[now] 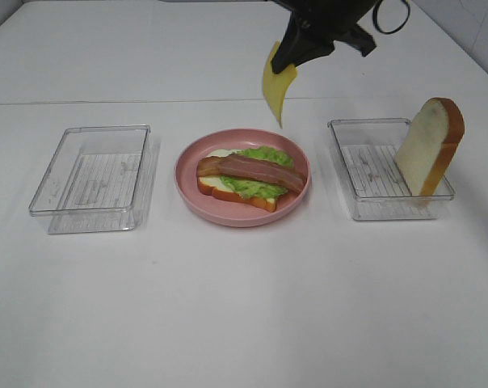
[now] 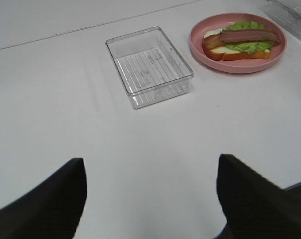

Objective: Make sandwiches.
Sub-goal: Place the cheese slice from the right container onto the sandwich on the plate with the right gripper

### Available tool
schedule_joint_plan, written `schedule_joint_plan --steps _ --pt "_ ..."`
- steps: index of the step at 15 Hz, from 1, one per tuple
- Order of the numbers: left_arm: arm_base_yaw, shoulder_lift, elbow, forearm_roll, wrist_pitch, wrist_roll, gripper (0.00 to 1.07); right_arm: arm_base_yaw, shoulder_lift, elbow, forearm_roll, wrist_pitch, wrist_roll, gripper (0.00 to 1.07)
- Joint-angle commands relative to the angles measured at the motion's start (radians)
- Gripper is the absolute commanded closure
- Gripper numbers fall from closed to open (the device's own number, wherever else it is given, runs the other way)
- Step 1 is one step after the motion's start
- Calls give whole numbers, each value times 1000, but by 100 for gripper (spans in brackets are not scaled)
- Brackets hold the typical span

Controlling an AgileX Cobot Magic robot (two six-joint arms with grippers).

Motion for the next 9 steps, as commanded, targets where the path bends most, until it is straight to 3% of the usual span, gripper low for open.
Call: schedule_joint_plan --steps 1,5,9 --pt "-1 -23 1 -7 -13 -6 36 39 39 34 102 -25 -58 107" --pt "-1 -23 1 -9 -13 -6 36 53 174 40 353 -54 -156 107" --pt "-1 -23 1 -9 -13 -6 36 53 223 40 360 -103 -145 107"
